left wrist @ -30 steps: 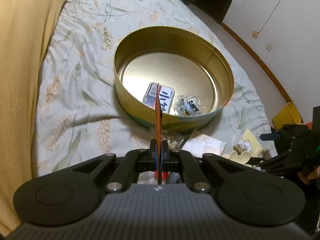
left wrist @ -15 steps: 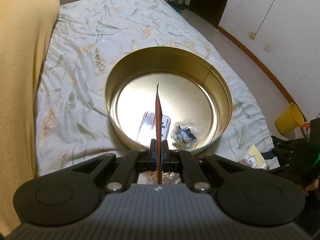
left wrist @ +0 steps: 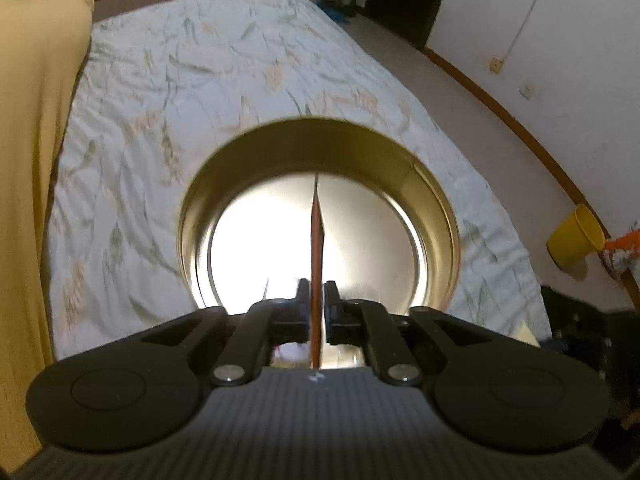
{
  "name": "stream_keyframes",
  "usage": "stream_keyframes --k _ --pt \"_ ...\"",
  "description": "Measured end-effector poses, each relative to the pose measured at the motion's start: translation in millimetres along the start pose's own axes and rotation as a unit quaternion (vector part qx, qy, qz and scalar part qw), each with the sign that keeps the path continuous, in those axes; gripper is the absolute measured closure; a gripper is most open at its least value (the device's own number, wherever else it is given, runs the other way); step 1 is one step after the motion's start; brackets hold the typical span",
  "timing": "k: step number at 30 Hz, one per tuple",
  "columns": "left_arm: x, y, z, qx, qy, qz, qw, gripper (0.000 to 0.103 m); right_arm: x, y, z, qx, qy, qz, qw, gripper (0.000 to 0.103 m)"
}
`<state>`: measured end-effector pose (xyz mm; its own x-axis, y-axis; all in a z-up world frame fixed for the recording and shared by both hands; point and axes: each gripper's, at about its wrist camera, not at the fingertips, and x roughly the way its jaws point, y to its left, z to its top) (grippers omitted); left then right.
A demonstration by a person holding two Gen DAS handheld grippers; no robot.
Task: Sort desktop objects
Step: 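Drop the orange strap into the tin with the left gripper while the right gripper lifts the tissue pack, then lower the left gripper onto the black round compact and grasp it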
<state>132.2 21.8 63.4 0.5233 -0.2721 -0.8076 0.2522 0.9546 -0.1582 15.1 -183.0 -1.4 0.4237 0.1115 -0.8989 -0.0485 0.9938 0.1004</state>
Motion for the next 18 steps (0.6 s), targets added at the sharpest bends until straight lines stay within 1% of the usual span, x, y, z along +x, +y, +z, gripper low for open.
stream_keyframes --k 1,2,3,6,11,15,18 --pt "1 1 4 -0.005 -0.004 0.004 1.0 0.051 -1 1 0 0.001 -0.001 0.0 1.0 0.058" --pt "1 2 6 -0.008 -0.01 0.01 0.9999 0.033 -2 1 0 0.001 -0.001 0.001 1.0 0.058" --pt "-1 3 7 -0.006 -0.017 0.015 0.9997 0.029 -2 2 0 0.001 -0.001 0.001 1.0 0.058" --pt "-2 6 1 0.0 -0.016 0.013 0.9998 0.027 -5 3 0 0.004 -0.003 0.003 1.0 0.058" --pt "4 16 -27 -0.009 0.028 0.003 0.9996 0.027 -9 2 2 0.009 -0.01 0.003 1.0 0.058" --pt "9 21 -52 -0.007 0.056 -0.015 0.9983 0.027 -11 1 4 0.013 -0.015 0.002 1.0 0.058" --pt "10 18 -68 0.0 0.073 -0.031 0.9969 0.027 -13 2 4 0.014 -0.016 0.002 1.0 0.058"
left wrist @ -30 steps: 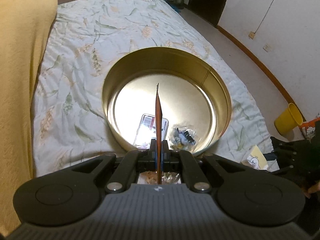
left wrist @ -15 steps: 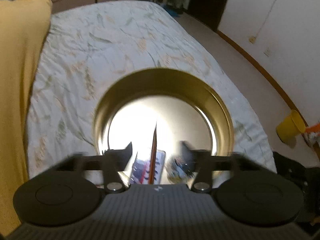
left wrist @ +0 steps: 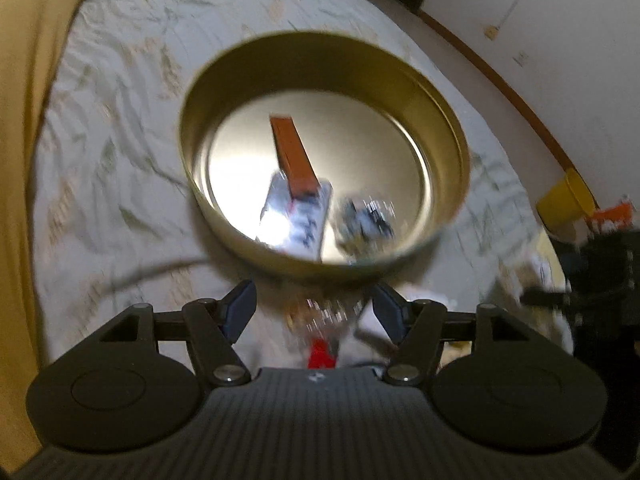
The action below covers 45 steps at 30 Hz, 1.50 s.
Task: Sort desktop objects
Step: 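Lower the left gripper onto the black round compact and grasp it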
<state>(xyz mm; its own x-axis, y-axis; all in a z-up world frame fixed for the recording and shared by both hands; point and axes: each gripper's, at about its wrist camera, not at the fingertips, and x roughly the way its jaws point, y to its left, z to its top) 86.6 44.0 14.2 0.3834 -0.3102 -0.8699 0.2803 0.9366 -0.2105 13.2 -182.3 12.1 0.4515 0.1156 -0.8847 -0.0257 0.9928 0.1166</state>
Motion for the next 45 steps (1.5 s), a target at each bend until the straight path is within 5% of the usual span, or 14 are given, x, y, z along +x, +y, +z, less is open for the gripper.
stream_keyframes --k 13,23,32,35,36,45 --pt "16 -7 -66 0.021 0.1 -0.035 0.9941 0.03 -4 3 -1 0.002 -0.003 0.001 1.0 0.058" --pt "32 -28 -75 0.047 0.069 -0.065 0.9944 0.03 -5 9 0 0.002 -0.004 0.004 1.0 0.058" --pt "53 -37 -73 0.054 0.07 -0.052 0.9947 0.029 1 17 1 -0.005 0.002 0.006 1.0 0.058" --pt "61 -32 -79 0.036 0.079 -0.054 0.9947 0.035 1 19 1 -0.004 0.002 0.006 1.0 0.058" --pt "61 -30 -81 0.03 0.073 -0.048 0.9957 0.045 0 21 2 -0.006 0.002 0.006 1.0 0.058" --pt "33 -27 -84 0.026 0.049 -0.052 0.9971 0.046 -7 27 3 -0.013 -0.006 0.003 1.0 0.058"
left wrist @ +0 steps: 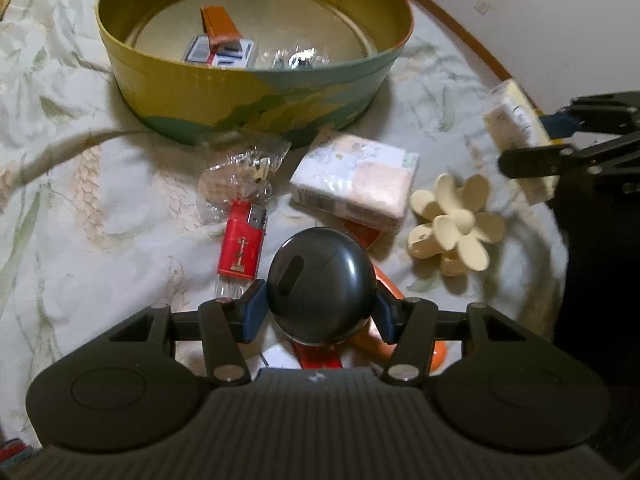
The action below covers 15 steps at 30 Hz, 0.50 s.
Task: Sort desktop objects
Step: 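Lower the left gripper onto the black round compact and grasp it, then carry the yellow tissue pack into the tin and open the right gripper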
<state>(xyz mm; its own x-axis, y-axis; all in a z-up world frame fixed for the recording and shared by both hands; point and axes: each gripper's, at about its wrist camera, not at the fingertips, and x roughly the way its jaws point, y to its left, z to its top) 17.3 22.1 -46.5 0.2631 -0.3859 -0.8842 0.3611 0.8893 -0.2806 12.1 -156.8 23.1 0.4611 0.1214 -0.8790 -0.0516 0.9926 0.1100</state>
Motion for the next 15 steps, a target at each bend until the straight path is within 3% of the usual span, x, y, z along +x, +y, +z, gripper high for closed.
stream_keyframes --k 12,15 --pt "-45 10 20 -0.049 -0.064 -0.006 0.9967 0.046 -5 7 16 -0.015 -0.009 -0.006 1.0 0.058" --pt "-50 10 22 -0.057 -0.071 -0.013 0.9958 0.046 -4 8 23 -0.007 -0.006 0.012 1.0 0.058"
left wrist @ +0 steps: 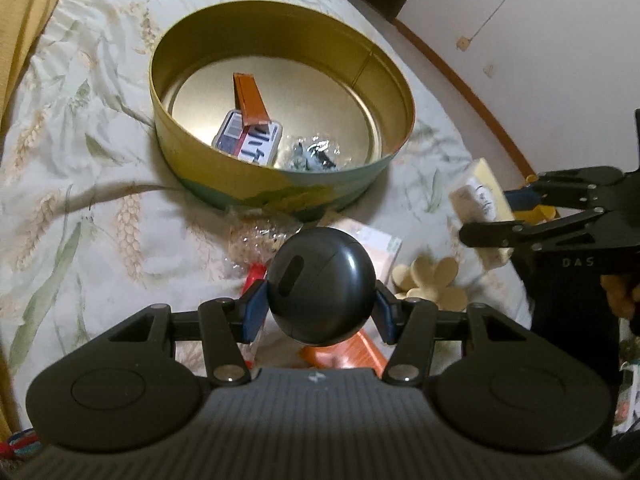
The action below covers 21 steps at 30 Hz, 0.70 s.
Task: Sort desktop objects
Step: 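Carry the yellow tissue pack into the tin and open the right gripper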
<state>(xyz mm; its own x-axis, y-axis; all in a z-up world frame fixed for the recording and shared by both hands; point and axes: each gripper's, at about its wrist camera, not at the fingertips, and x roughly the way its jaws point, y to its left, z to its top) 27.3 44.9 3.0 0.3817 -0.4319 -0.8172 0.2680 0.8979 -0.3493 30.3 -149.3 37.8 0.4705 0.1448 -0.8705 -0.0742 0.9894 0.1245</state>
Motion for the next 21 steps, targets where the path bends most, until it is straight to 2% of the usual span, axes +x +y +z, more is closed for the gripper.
stream_keyframes --k 4,21 --pt "-2 0 -1 -0.004 -0.004 -0.003 1.0 0.046 0 1 15 0.009 -0.003 0.022 1.0 0.058" --pt "3 7 -8 -0.02 0.016 0.003 0.9997 0.046 25 10 85 -0.005 -0.018 0.044 0.999 0.058"
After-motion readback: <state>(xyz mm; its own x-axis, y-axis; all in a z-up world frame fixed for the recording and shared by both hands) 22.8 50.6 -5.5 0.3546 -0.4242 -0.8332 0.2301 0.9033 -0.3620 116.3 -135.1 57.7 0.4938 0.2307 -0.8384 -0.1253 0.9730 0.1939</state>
